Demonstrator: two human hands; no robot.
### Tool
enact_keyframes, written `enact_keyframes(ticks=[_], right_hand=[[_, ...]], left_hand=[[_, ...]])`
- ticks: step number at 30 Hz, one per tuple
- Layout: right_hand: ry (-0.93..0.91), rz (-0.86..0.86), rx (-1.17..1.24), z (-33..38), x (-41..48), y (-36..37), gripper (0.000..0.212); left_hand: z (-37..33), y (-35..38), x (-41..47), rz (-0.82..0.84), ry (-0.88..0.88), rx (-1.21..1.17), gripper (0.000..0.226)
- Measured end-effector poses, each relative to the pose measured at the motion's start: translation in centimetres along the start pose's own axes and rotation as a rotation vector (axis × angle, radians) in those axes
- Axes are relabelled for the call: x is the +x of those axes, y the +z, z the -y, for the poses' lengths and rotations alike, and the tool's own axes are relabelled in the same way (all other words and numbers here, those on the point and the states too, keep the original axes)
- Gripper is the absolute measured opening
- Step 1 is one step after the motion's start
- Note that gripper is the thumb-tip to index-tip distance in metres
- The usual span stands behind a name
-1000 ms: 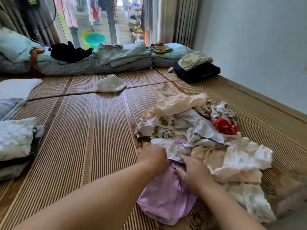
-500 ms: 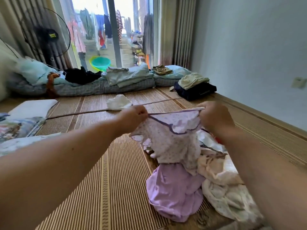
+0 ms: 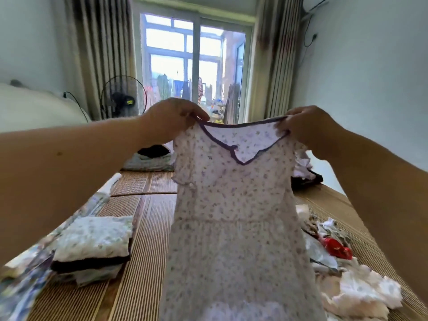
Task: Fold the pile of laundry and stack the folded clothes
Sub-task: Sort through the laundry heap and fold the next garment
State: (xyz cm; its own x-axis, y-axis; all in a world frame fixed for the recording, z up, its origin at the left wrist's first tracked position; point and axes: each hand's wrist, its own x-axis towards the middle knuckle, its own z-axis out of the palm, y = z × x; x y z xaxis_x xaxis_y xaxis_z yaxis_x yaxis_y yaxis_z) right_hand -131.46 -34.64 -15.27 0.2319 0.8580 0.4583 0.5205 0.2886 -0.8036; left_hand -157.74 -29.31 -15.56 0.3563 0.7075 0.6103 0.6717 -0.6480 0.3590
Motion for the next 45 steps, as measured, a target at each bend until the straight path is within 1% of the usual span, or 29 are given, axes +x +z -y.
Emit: enact_keyframes(ticks=[2,5,6,8,11,12,13,14,15,16,18,20,23,24,26,27,28,29,31,34,36,38,39,40,41,42,43,44,45], right_hand=[[0.001,0.046,0.044,0.6,-0.3,0.8,0.015],[0.001,0.167,0.089,0.9,-0.6,2.4,0.011],[-0.007,0.215,0.1,1.1,-0.8,3.0,0.012],[-0.024,0.336,0.125,1.3,-1.4,4.2,0.017],[-0.048,0.462,0.235,1.5,-2.3,5.2,0.028],[-0.064,0.48,0.252,1.5,-2.4,5.5,0.024],[-0.093,0.496,0.233,1.4,-2.5,5.7,0.017],[-0.132,0.526,0.195,1.3,-2.6,5.9,0.016],[-0.164,0.558,0.161,1.2,-2.6,6.1,0.025],[-0.183,0.601,0.151,1.0,-2.5,6.2,0.036],[-0.181,0.713,0.202,0.6,-2.6,6.3,0.053],[-0.186,0.853,0.218,0.4,-2.8,6.2,0.061],[-0.136,0.956,0.189,1.0,-3.2,6.0,0.063],[-0.122,0.965,0.168,1.1,-3.1,6.0,0.059],[-0.119,0.916,0.107,1.4,-3.3,6.0,0.039],[-0.128,0.887,0.095,1.5,-3.5,5.9,0.036],[-0.136,0.864,0.106,1.5,-3.5,6.0,0.045],[-0.131,0.828,0.117,1.5,-3.5,6.0,0.058],[-0.125,0.761,0.135,1.5,-3.4,6.3,0.077],[-0.145,0.712,0.159,1.7,-3.4,6.7,0.086],[-0.151,0.683,0.2,1.7,-3.3,6.6,0.083],[-0.136,0.66,0.232,1.5,-3.0,6.3,0.079],[-0.124,0.653,0.238,1.4,-2.9,6.1,0.079],[-0.11,0.643,0.243,1.2,-2.7,5.9,0.079],[-0.096,0.628,0.248,1.0,-2.6,5.6,0.081],[-0.084,0.618,0.246,0.8,-2.5,5.4,0.081],[-0.075,0.615,0.236,0.6,-2.5,5.3,0.08],[-0.073,0.62,0.221,0.4,-2.5,5.2,0.078],[-0.076,0.628,0.206,0.2,-2.5,5.1,0.076]], left_hand=[[0.9,-2.1,-1.4,0.009,0.014,-0.031,0.031],[2.4,-4.3,-3.2,0.065,-0.041,-0.064,0.036],[2.9,-4.9,-3.9,0.093,-0.062,-0.07,0.034],[3.7,-5.6,-5.1,0.119,-0.068,-0.068,0.026],[4.5,-6.4,-7.0,0.173,-0.085,0.072,0.01],[4.7,-6.7,-7.7,0.228,-0.09,0.08,0.018],[4.7,-7.1,-8.5,0.293,-0.093,0.047,0.031],[4.9,-7.4,-9.0,0.352,-0.089,0.041,0.039],[4.9,-7.6,-9.5,0.386,-0.078,0.094,0.042],[5.4,-7.8,-9.8,0.392,-0.071,0.175,0.039],[6.3,-8.0,-10.2,0.358,-0.087,0.247,0.025],[6.8,-8.3,-10.5,0.322,-0.094,0.203,0.014],[7.0,-8.5,-10.7,0.262,-0.104,0.173,0.017],[7.1,-8.5,-10.7,0.258,-0.109,0.179,0.018],[7.2,-8.4,-10.6,0.268,-0.113,0.223,0.02],[7.3,-8.4,-10.5,0.265,-0.113,0.252,0.019],[7.4,-8.2,-10.4,0.252,-0.113,0.286,0.016],[7.4,-8.1,-10.3,0.23,-0.11,0.319,0.013],[7.5,-7.9,-10.0,0.201,-0.091,0.388,0.017],[7.2,-7.5,-9.8,0.191,-0.081,0.476,0.024],[6.8,-7.3,-9.7,0.149,-0.121,0.387,0.03],[6.7,-7.0,-9.9,0.132,-0.145,0.095,0.037],[6.7,-6.9,-10.2,0.149,-0.126,-0.046,0.042],[6.8,-6.7,-10.5,0.191,-0.094,-0.128,0.05],[6.9,-6.6,-10.6,0.249,-0.051,-0.153,0.06],[7.0,-6.5,-10.7,0.302,-0.008,-0.109,0.068],[7.1,-6.4,-10.8,0.344,0.038,0.011,0.07],[7.0,-6.4,-10.8,0.368,0.082,0.185,0.066],[6.9,-6.4,-10.7,0.376,0.133,0.349,0.054]])
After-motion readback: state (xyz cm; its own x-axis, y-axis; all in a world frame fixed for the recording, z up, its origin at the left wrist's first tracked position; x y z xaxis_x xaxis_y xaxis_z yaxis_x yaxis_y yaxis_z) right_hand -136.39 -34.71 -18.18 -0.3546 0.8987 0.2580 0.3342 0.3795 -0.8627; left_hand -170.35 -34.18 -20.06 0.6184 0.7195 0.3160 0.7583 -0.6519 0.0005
